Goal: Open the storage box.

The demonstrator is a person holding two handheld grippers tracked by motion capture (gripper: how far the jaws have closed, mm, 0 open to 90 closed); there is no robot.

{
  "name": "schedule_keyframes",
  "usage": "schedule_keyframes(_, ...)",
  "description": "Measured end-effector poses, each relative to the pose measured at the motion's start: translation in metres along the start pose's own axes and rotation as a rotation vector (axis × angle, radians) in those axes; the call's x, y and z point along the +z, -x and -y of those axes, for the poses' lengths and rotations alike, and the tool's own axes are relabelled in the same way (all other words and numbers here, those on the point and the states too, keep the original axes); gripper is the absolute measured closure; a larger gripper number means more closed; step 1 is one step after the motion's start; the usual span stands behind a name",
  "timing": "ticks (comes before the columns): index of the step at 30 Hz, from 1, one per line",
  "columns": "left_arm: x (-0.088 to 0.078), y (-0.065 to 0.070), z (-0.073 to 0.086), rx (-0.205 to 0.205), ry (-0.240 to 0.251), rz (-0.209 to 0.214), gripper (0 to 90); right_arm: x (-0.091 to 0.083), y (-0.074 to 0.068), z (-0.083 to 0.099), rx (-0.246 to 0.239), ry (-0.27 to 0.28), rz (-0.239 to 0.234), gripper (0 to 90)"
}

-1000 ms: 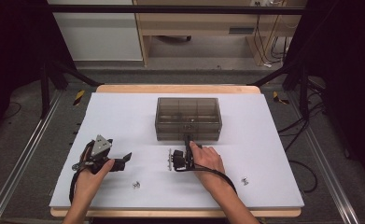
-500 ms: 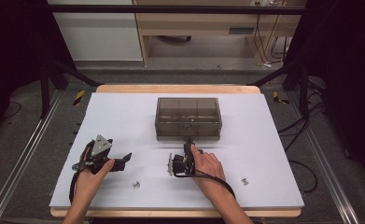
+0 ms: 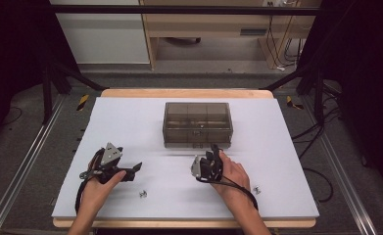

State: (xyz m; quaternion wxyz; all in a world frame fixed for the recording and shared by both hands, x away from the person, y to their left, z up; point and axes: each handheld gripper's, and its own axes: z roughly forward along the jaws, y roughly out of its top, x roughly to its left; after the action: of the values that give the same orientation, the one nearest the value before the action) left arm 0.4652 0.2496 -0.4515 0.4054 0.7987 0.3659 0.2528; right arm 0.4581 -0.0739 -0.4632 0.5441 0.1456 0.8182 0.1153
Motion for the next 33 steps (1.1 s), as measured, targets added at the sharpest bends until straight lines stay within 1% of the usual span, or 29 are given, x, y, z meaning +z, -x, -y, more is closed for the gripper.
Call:
schedule_keyframes(1,0.0,0.001,-0.001,0.007,-0.003,0.002,8.8,0.0,0.003,0.003,0.005,0.001,-0.01,59.5)
schedule_keyframes(3,0.002,0.004,-0.004,0.019,-0.003,0.009,9.1,0.0,0.005,0.01,0.045,-0.009,-0.032,59.5)
schedule_keyframes(5,0.003,0.008,-0.009,0.03,0.001,0.02,10.4,0.0,0.008,0.018,0.069,-0.013,-0.058,59.4)
schedule_keyframes(9,0.009,0.016,-0.019,0.069,-0.004,0.041,12.3,0.0,0.016,0.033,0.092,-0.024,-0.09,59.5)
schedule_keyframes(11,0.012,0.02,-0.022,0.077,-0.003,0.055,13.2,0.0,0.02,0.04,0.113,-0.028,-0.114,59.4)
schedule_keyframes(12,0.015,0.022,-0.024,0.081,-0.004,0.069,14.0,0.0,0.022,0.043,0.123,-0.031,-0.126,59.4)
schedule_keyframes(14,0.019,0.025,-0.027,0.077,0.0,0.104,14.8,0.0,0.028,0.051,0.177,-0.028,-0.16,59.4)
schedule_keyframes(15,0.022,0.027,-0.028,0.087,-0.002,0.114,15.3,0.0,0.031,0.054,0.199,-0.026,-0.176,59.5)
schedule_keyframes(17,0.025,0.029,-0.031,0.1,-0.011,0.122,16.4,0.001,0.036,0.059,0.243,-0.019,-0.201,59.5)
schedule_keyframes(18,0.028,0.031,-0.033,0.107,-0.015,0.13,16.7,0.002,0.04,0.063,0.26,-0.016,-0.221,59.6)
schedule_keyframes(19,0.029,0.032,-0.034,0.114,-0.018,0.133,17.2,0.003,0.044,0.066,0.288,-0.01,-0.243,59.9)
schedule_keyframes(20,0.031,0.034,-0.035,0.131,-0.024,0.132,18.0,0.003,0.047,0.069,0.312,-0.01,-0.255,60.1)
schedule_keyframes(22,0.034,0.035,-0.038,0.145,-0.028,0.135,18.6,0.004,0.053,0.073,0.36,-0.002,-0.293,60.4)
schedule_keyframes(24,0.037,0.036,-0.041,0.152,-0.031,0.14,20.9,0.006,0.058,0.077,0.387,0.008,-0.315,60.7)
schedule_keyframes(26,0.04,0.036,-0.045,0.157,-0.032,0.148,23.9,0.008,0.063,0.081,0.411,0.013,-0.328,60.9)
schedule_keyframes(28,0.044,0.037,-0.048,0.136,-0.021,0.173,26.8,0.011,0.069,0.085,0.447,0.02,-0.356,61.2)
schedule_keyframes(29,0.045,0.037,-0.049,0.132,-0.016,0.179,29.3,0.012,0.071,0.086,0.47,0.027,-0.372,61.4)
schedule_keyframes(30,0.048,0.038,-0.052,0.139,-0.014,0.174,31.9,0.014,0.073,0.087,0.479,0.033,-0.38,61.4)
schedule_keyframes(32,0.053,0.039,-0.056,0.158,-0.026,0.164,34.9,0.02,0.076,0.09,0.509,0.038,-0.406,61.8)
schedule_keyframes(33,0.056,0.039,-0.057,0.161,-0.031,0.161,36.2,0.023,0.077,0.091,0.517,0.043,-0.422,62.2)
